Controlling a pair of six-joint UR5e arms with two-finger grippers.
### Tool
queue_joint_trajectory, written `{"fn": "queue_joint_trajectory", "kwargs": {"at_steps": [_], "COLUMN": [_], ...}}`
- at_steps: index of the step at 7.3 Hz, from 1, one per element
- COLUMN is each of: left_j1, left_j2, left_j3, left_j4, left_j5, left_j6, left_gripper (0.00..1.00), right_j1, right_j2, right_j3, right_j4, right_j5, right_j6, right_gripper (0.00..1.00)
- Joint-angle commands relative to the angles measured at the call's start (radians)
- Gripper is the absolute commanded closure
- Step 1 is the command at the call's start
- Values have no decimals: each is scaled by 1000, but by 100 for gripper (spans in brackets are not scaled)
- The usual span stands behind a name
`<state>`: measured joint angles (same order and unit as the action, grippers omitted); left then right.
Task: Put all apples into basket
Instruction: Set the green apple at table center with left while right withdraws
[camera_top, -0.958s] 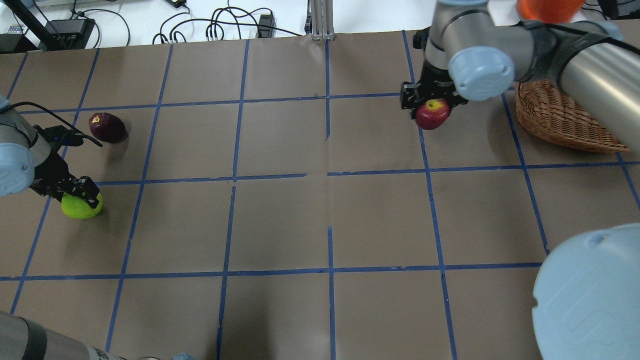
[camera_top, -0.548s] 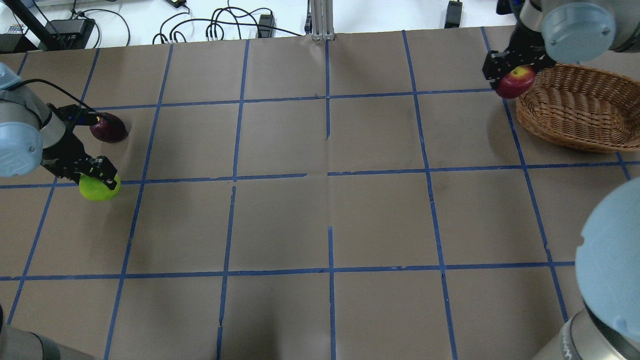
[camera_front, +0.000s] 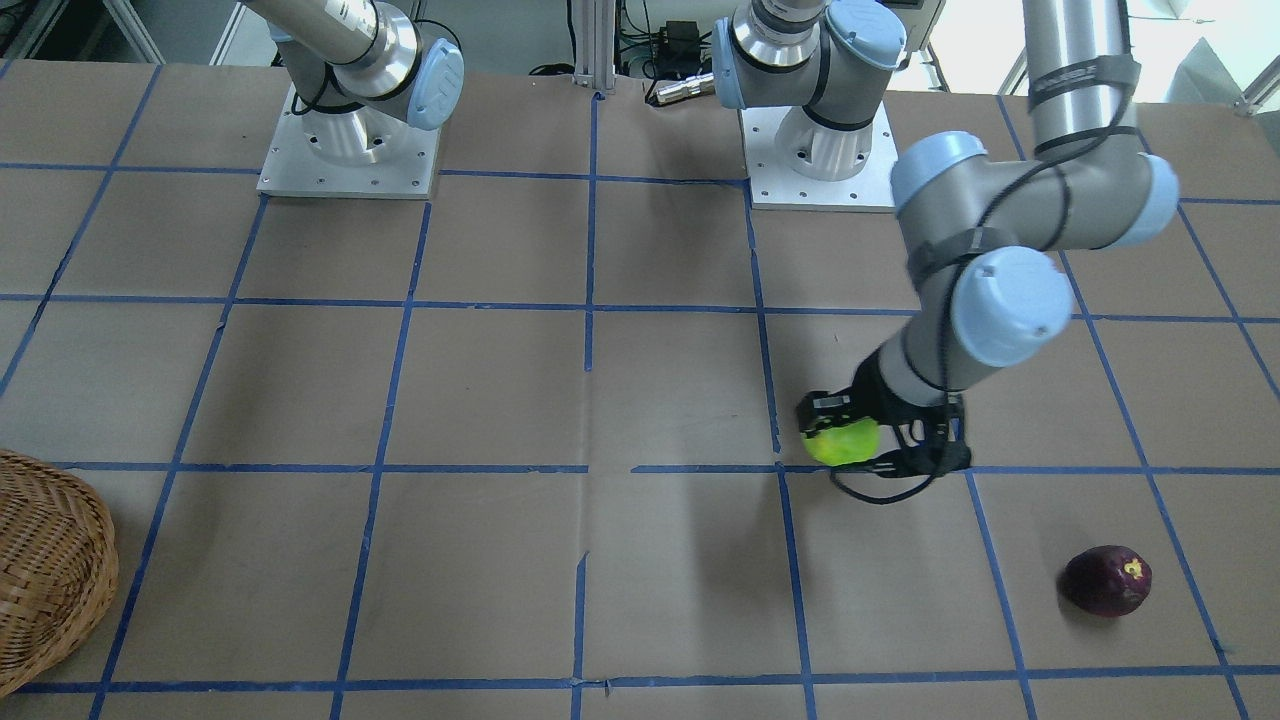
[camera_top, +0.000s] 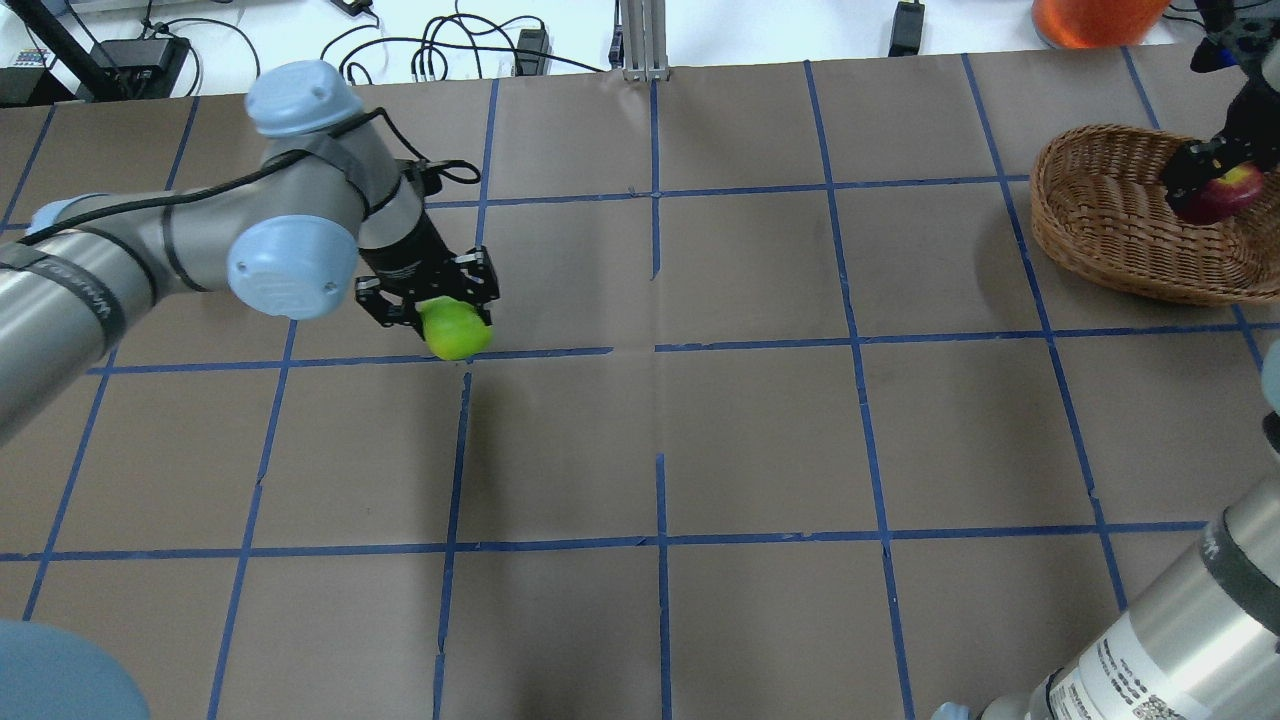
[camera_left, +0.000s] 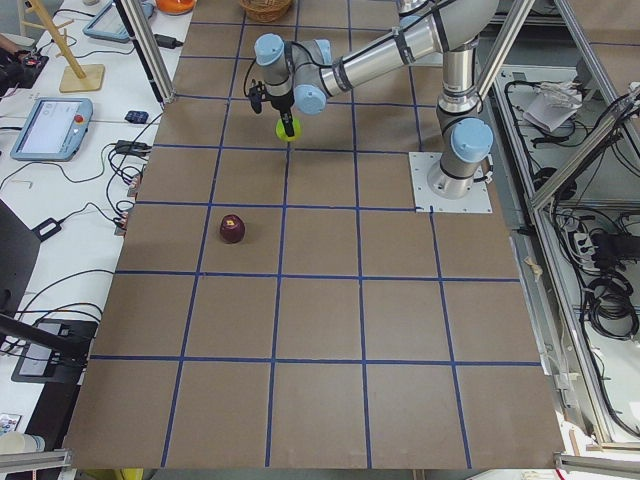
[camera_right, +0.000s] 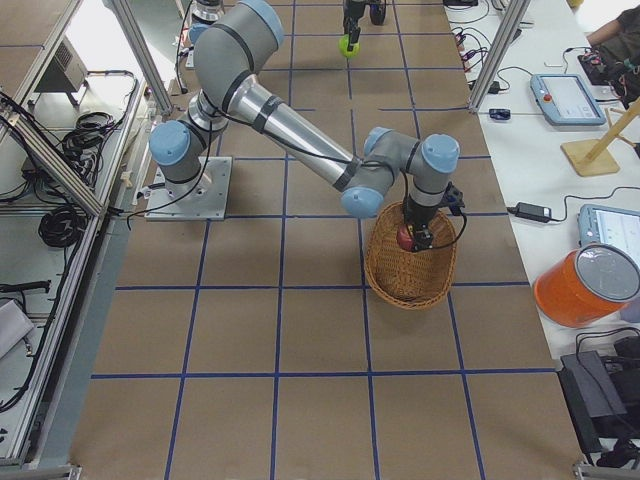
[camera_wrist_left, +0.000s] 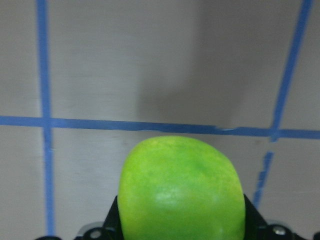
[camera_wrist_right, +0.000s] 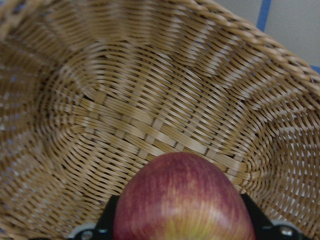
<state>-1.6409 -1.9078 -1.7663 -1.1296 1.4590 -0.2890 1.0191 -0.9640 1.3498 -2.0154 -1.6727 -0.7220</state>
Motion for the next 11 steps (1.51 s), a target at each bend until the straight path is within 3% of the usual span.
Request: {"fn": "queue_joint_trajectory", "kwargs": {"at_steps": [1, 3, 4, 5, 7, 8, 9, 11], "left_j1": [-184, -243, -247, -246, -185, -109, -15, 196], "left_j2": [-58, -98, -109, -105, -60, -41, -24, -23], "left_j3": [24, 31, 30, 36, 103, 160, 210, 241], "left_j4": [88, 91, 121, 129, 88, 12, -80, -142], "left_j5": [-96, -101, -101, -100, -92, -95, -91, -57], "left_j6": [-211, -274, -313, -318, -295, -279, -134, 66], "left_gripper": [100, 96, 57, 1, 0, 0, 0, 0], "right_j1": [-25, -13, 22, 70, 169, 200, 266, 520], "right_j2": [34, 21, 5, -14, -50, -67, -91, -154], "right_j3": [-6, -27, -59, -102, -138, -136, -120, -25], "right_j4": [0, 16, 58, 105, 235, 320, 345, 350], "right_j5": [13, 11, 8, 8, 10, 57, 130, 146], "right_j6": [-10, -2, -1, 19, 131, 165, 221, 521], "right_gripper": [1, 0, 0, 0, 0, 0, 0, 0]}}
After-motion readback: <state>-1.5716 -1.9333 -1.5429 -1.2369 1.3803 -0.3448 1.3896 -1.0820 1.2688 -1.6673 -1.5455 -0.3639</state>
